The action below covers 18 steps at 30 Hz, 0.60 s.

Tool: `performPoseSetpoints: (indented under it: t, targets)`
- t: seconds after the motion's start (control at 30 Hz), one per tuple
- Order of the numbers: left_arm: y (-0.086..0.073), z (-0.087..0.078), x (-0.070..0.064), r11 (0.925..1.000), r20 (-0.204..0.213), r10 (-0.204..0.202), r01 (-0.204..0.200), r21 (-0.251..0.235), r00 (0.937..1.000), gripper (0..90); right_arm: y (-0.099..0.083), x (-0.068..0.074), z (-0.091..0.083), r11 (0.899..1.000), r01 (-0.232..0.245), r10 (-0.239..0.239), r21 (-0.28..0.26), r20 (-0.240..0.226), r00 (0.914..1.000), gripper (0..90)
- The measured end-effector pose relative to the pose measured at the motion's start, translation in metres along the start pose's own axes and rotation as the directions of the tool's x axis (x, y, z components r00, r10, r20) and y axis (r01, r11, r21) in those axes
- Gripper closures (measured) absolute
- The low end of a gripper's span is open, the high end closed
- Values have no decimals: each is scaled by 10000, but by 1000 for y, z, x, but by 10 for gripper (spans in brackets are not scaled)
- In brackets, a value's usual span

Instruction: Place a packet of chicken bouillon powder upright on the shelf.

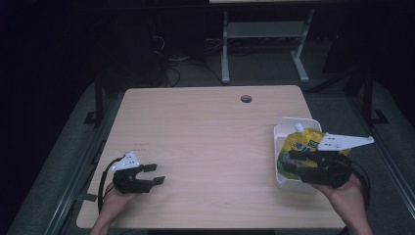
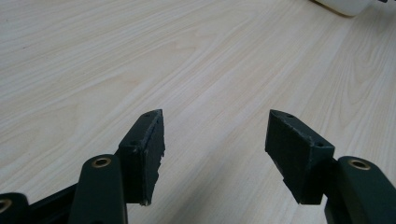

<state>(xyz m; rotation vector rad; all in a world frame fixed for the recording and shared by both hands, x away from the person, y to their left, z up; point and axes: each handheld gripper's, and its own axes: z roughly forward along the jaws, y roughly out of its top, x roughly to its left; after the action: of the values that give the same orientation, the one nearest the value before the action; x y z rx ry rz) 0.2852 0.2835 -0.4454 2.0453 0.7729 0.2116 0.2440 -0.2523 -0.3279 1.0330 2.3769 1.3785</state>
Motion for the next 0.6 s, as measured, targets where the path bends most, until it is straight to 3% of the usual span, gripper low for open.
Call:
performPoseSetpoints:
  t: [0.6]
  targets:
    - [0,0,0,9999,62,72,-72,86,10000,371,-5,17,46,9992,223,-200,336,-689,9974,449]
